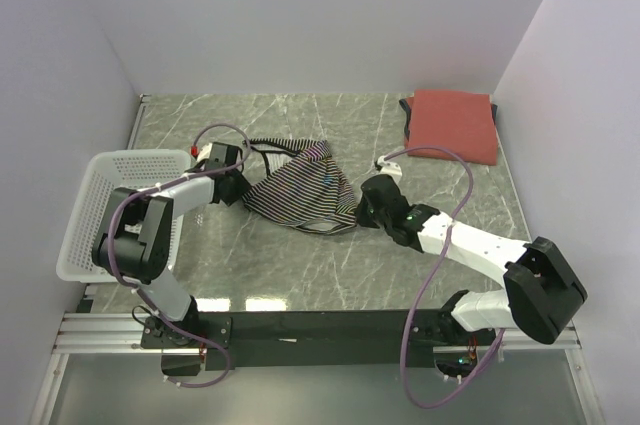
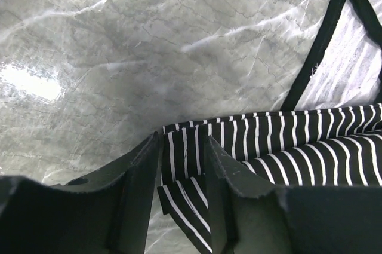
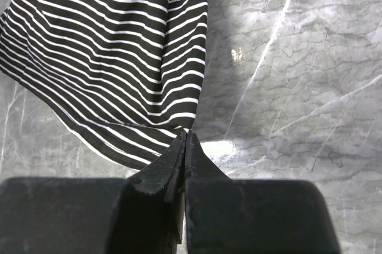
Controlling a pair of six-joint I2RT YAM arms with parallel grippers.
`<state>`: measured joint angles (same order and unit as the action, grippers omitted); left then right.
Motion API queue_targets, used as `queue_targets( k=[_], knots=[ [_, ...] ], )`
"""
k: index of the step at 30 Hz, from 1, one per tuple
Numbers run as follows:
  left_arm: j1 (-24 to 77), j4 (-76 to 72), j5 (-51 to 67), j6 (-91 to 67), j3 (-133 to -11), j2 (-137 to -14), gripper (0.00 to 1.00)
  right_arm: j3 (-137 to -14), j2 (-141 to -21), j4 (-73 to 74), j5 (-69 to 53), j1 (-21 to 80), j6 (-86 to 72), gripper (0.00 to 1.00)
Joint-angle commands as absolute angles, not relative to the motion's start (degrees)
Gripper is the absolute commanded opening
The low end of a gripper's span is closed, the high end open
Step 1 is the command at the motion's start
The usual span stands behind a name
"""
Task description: Fold and stack the tank tops
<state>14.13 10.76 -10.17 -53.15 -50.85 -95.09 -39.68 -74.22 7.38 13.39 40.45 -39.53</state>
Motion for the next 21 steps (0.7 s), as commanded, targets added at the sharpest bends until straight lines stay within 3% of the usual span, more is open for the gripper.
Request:
queue_targets(
  k=[1, 3, 6, 8, 9, 21],
  knots=[
    [14.59, 11.16, -9.40, -51.42, -49.92, -94.39, 0.41, -39.81, -73.92, 7.03, 13.71, 39.55, -38.50, 0.00],
    [14.76, 10.99, -9.58, -51.24, -49.83, -95.01, 0.40, -39.82, -73.92, 7.03, 13.54, 38.94, -38.41, 0.00],
    [14.85, 10.99, -9.49, -51.15, -50.10, -96.76, 0.31, -40.16, -73.48, 7.12, 13.01, 38.32, -38.23, 0.00],
    [14.85, 11.16, -9.67, -50.89, -50.89, -97.73, 0.18, -40.60, -72.69, 7.38, 12.74, 38.15, -38.06, 0.00],
    [14.85, 11.68, -9.84, -50.89, -51.41, -97.82, 0.01, -40.78, -72.16, 7.64, 12.66, 37.88, -37.88, 0.00],
    [14.68, 21.88, -15.73, -49.83, -59.84, -82.72, 0.01, -44.65, -64.53, 11.51, 10.73, 32.96, -35.34, 0.00]
  ],
)
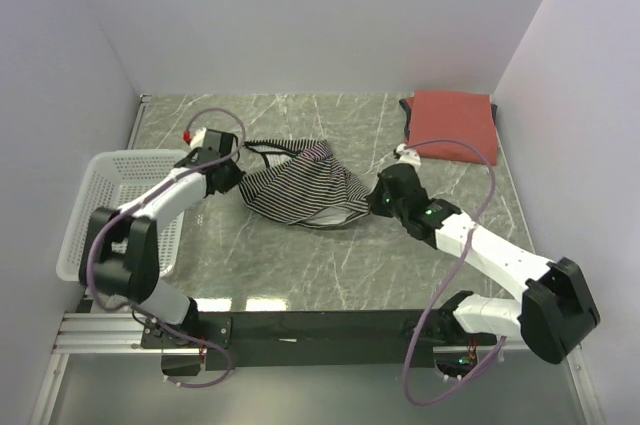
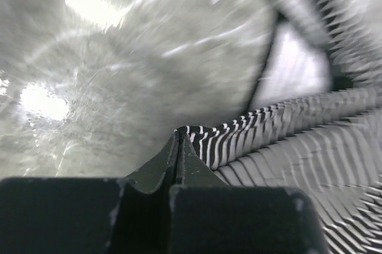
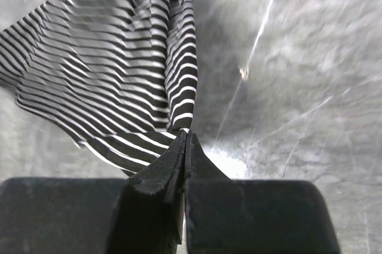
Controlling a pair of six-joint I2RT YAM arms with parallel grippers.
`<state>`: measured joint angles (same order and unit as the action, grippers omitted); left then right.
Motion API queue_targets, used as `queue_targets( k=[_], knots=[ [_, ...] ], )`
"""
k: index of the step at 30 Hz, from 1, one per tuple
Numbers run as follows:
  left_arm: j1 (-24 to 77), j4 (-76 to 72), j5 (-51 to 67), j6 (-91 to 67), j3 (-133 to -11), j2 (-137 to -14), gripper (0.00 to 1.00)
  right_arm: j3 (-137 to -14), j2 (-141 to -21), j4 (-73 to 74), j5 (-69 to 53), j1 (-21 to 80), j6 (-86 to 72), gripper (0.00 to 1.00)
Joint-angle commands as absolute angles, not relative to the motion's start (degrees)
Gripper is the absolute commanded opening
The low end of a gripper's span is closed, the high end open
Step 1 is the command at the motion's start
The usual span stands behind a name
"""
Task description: Fold and stack the tank tops
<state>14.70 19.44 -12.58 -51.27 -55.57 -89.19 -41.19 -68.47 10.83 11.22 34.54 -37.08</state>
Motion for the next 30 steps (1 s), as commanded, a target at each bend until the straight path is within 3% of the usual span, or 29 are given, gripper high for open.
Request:
queue_targets(
  k=[1, 7, 14, 19, 23, 30],
  knots=[
    [14.59, 23.28, -16.08, -49.92, -60.46, -80.44, 0.01, -45.26, -63.73, 11.86, 10.55, 32.44, -35.25, 0.00],
    [14.59, 27.24, -17.14, -48.61, -68.27, -70.24, 0.01, -51.05, -58.19, 16.17, 10.11, 30.76, -33.40, 0.00],
    [14.68, 31.89, -13.81, -45.44, -88.73, -62.93, 0.01, -70.82, -53.10, 22.76, 10.99, 29.18, -29.10, 0.00],
    [14.68, 32.26, -11.78, -45.09, -95.88, -59.59, 0.01, -79.34, -50.98, 22.76, 9.67, 29.18, -28.21, 0.00],
    [14.68, 30.85, -10.28, -45.88, -98.52, -59.50, 0.01, -83.31, -52.37, 21.71, 8.44, 29.27, -27.25, 0.00],
    [13.28, 25.33, -6.95, -48.60, -99.14, -69.67, 0.01, -88.06, -61.95, 18.64, 6.01, 25.59, -25.31, 0.00]
  ],
)
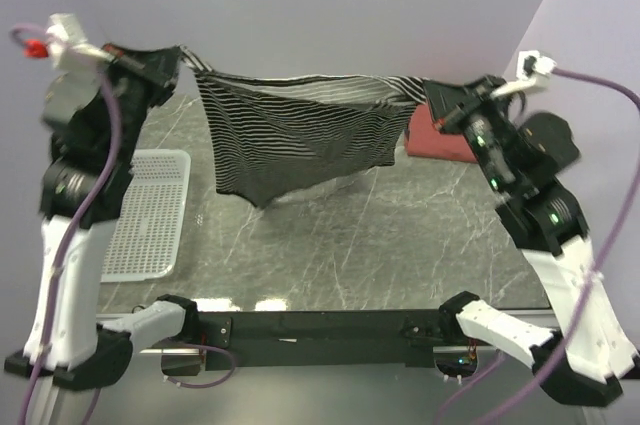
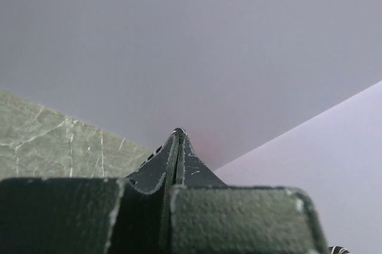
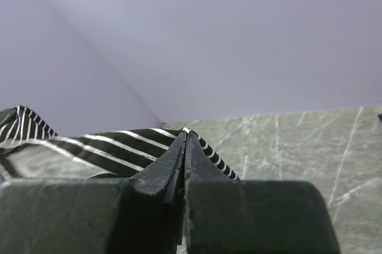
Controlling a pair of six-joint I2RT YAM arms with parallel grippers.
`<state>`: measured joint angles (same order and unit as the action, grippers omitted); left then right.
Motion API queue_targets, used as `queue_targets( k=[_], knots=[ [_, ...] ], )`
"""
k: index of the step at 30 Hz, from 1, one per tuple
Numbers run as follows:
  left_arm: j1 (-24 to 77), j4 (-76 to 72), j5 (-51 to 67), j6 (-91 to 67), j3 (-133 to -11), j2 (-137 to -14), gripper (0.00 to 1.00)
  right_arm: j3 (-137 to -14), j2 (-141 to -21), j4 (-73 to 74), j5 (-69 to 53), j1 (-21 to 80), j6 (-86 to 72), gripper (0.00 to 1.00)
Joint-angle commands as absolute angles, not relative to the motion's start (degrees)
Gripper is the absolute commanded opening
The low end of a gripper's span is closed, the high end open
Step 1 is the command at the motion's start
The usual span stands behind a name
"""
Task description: Fold and stack the tank tops
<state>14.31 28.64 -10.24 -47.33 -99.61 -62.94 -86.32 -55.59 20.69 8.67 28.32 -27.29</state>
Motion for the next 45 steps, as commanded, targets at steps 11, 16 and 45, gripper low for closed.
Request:
queue_targets(
  k=[11, 16, 45],
  knots=[
    [8.17, 7.11, 7.55, -46.85, -132.00, -100.08, 0.01, -110.28, -88.12, 1.59, -14.39, 11.34, -32.16, 0.00],
    [6.77, 6.69, 11.60, -46.75, -142.84, -104.52, 0.00, -124.53, -92.37, 3.69, -15.73, 11.08, -32.87, 0.00],
    [24.96, 17.93, 0.19, -60.91, -30.93, -44.91, 0.42, -26.71, -49.58, 11.69, -10.83, 8.25, -38.23, 0.66]
  ],
)
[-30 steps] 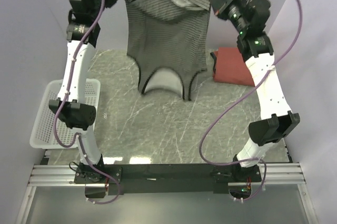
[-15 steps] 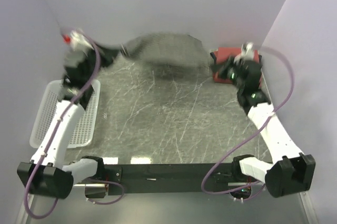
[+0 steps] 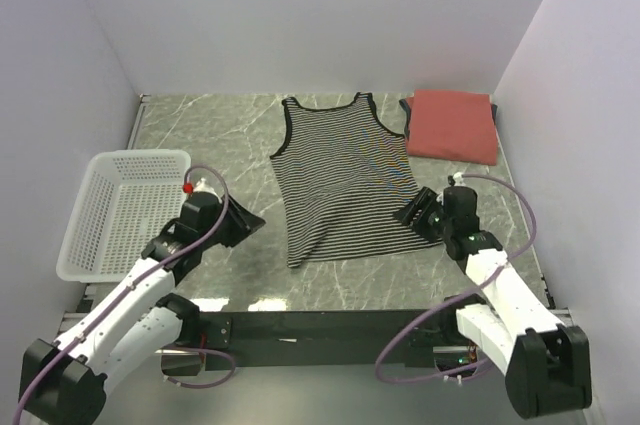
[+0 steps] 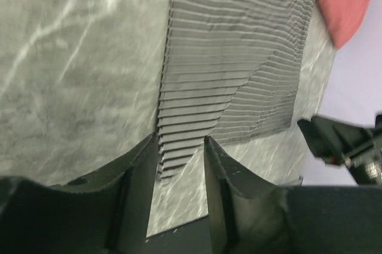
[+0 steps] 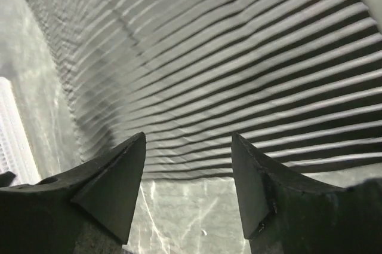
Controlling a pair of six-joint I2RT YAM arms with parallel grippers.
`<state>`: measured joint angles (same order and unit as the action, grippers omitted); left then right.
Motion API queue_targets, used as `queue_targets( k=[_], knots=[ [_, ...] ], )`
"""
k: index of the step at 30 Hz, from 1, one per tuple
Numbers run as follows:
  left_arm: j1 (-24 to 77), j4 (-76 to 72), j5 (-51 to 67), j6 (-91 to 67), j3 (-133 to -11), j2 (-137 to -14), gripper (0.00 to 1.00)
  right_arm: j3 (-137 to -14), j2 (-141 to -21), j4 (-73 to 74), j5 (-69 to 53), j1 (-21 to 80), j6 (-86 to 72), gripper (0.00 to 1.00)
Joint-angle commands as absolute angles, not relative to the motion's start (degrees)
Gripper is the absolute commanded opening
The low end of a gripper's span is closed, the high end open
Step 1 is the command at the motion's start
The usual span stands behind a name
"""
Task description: Fold and stack the tank tops
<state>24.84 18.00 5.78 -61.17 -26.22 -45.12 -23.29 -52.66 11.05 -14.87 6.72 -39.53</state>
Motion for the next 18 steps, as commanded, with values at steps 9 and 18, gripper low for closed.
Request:
queue_targets(
  k=[9, 18],
  knots=[
    [20.49, 15.56, -2.20, -54.94, -55.17, -82.40, 0.31, -36.64, -58.44, 11.78, 3.77, 40.23, -45.16, 0.53],
    [18.63, 22.93, -6.50, -51.86, -79.26, -112.57, 0.30, -48.85, -77.93, 10.90, 9.49, 55.89, -45.27, 0.44]
  ],
)
